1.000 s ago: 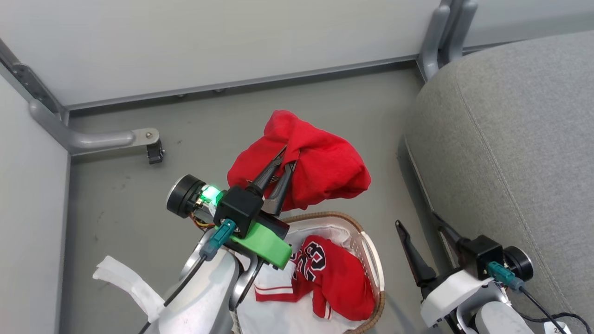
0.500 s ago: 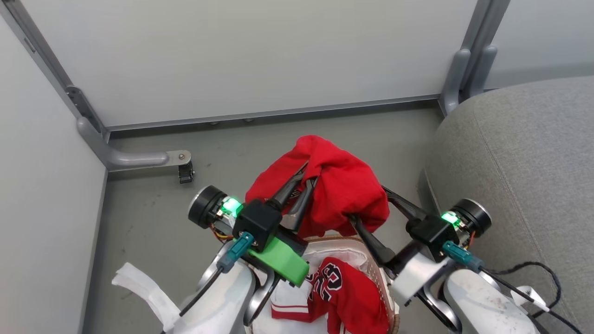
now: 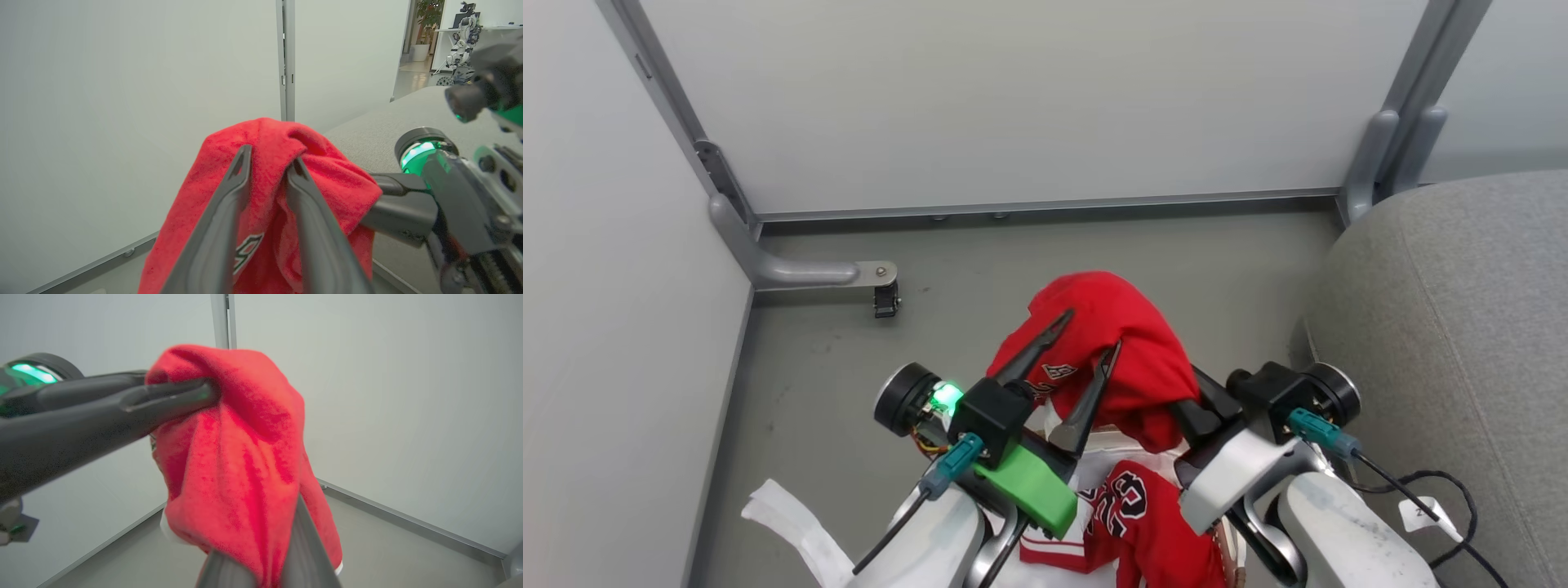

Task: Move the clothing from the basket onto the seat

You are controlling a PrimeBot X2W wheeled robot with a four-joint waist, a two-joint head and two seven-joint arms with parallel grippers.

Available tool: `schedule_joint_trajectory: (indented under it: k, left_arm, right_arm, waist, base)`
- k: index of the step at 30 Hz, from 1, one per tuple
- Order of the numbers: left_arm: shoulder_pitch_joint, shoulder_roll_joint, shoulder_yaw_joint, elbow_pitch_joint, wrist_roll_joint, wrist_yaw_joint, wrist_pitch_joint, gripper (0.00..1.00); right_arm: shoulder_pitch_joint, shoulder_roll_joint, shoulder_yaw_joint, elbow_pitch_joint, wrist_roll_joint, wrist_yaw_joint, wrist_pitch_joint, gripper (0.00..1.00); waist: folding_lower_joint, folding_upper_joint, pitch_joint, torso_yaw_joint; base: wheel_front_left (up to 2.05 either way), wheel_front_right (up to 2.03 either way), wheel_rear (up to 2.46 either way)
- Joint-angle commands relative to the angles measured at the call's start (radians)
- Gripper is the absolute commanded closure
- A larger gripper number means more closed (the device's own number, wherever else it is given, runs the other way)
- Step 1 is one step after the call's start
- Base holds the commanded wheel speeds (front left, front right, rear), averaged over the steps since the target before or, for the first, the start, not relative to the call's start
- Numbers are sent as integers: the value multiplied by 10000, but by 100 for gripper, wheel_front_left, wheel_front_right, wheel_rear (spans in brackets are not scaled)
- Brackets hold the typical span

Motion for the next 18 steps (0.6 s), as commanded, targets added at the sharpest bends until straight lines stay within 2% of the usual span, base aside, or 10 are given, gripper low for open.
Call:
schedule_joint_trajectory:
  k: [1,6,18]
  left_arm:
    - [199,17,170,59,76,85,-4,0]
    - [418,13,606,98,278,148,-4,0]
    - [546,18,1062,-40,419,33,-2,0]
  right_arm:
    - [207,-56,-215,1,99,-10,-47,100]
    - [758,-194,-831,-153,184,-10,-48,100]
    - [1566,-487,-1749,-520,108,-8,-48,100]
  waist:
    - [1,23,28,-275]
    - [1,23,125,-1202]
    - [1,23,542,-4774]
  base:
    - [0,0,0]
    - [0,0,0]
    - [0,0,0]
